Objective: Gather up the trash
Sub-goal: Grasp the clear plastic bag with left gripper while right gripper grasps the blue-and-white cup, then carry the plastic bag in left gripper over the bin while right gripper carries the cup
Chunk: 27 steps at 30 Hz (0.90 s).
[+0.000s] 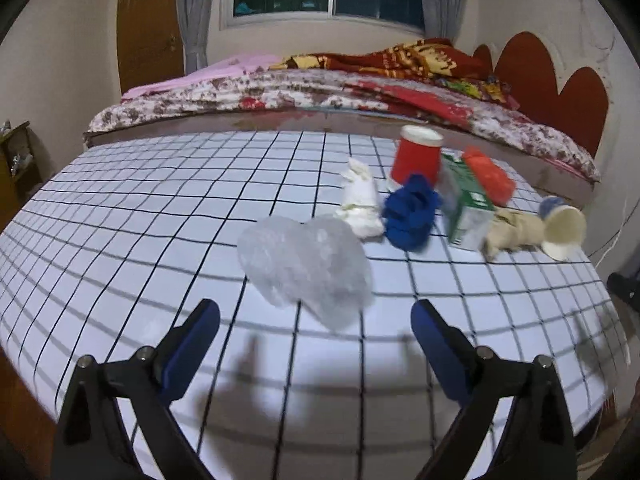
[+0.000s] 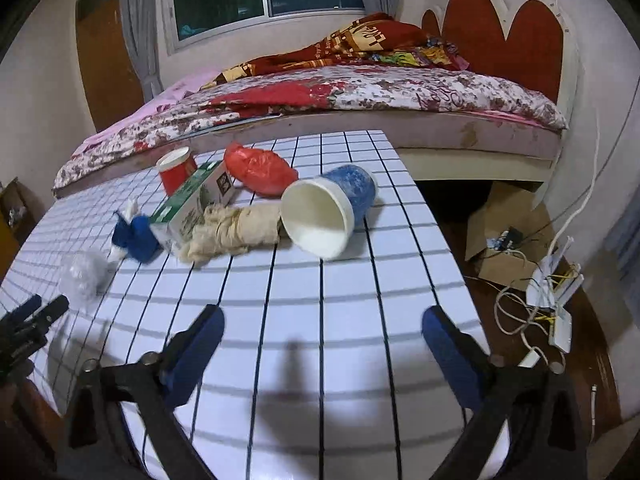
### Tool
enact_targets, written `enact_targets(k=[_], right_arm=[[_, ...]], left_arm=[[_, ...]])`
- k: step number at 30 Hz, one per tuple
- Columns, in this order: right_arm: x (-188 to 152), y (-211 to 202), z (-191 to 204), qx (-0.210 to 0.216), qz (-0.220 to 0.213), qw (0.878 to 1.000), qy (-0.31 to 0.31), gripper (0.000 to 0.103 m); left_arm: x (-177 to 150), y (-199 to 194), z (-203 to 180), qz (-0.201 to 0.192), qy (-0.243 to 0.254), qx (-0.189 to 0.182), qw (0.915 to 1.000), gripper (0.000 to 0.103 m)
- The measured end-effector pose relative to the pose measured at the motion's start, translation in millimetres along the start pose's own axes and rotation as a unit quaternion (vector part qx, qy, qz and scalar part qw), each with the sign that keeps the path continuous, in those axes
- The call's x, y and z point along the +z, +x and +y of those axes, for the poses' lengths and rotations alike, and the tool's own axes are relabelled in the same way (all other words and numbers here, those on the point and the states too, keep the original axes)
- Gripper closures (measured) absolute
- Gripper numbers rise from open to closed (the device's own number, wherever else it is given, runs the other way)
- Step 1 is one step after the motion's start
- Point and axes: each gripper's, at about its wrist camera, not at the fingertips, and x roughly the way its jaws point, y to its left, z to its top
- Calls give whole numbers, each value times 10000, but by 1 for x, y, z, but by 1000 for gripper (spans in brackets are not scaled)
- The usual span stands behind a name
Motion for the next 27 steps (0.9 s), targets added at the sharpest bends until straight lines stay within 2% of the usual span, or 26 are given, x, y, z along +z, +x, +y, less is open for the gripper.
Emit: enact_targets(k=[1,7,10,12,13,14,16,17,20,27], right_arm=[[5,8,-1,-37,32,10000,42,17],[29,54,-6,-189,323,9993,-53,24],[40,75,-13,-208,472,9987,26,38],[44,83,-16,-228,496,9985,102,42],[46,85,-16,-227,497,9984,129,48],[48,88,-17,-188,513,9984,164,65],[47,93,-19,-135,591,9980,199,94],[46,91,-21,-127,569,9980,230,99],[39,75,-23,-176,429,9988,157,100],[21,17,-35,-203,129,9997,-19,100]], left_arm=[[2,7,1,66,-7,-12,10000,6],[14,34,10,243,-196,-147,9994,10],[17,39,7,276,-151,-239,9992,16],[18,43,5,339,-119,-304,9989,20],[19,45,5,378,-113,-324,9987,25],[20,48,5,420,-118,-390,9983,28],[19,51,6,514,-124,-520,9972,53],[17,50,7,509,-134,-609,9968,53],[12,39,5,390,-23,-730,9966,58],[-1,-15,-7,-85,100,-907,9958,58]])
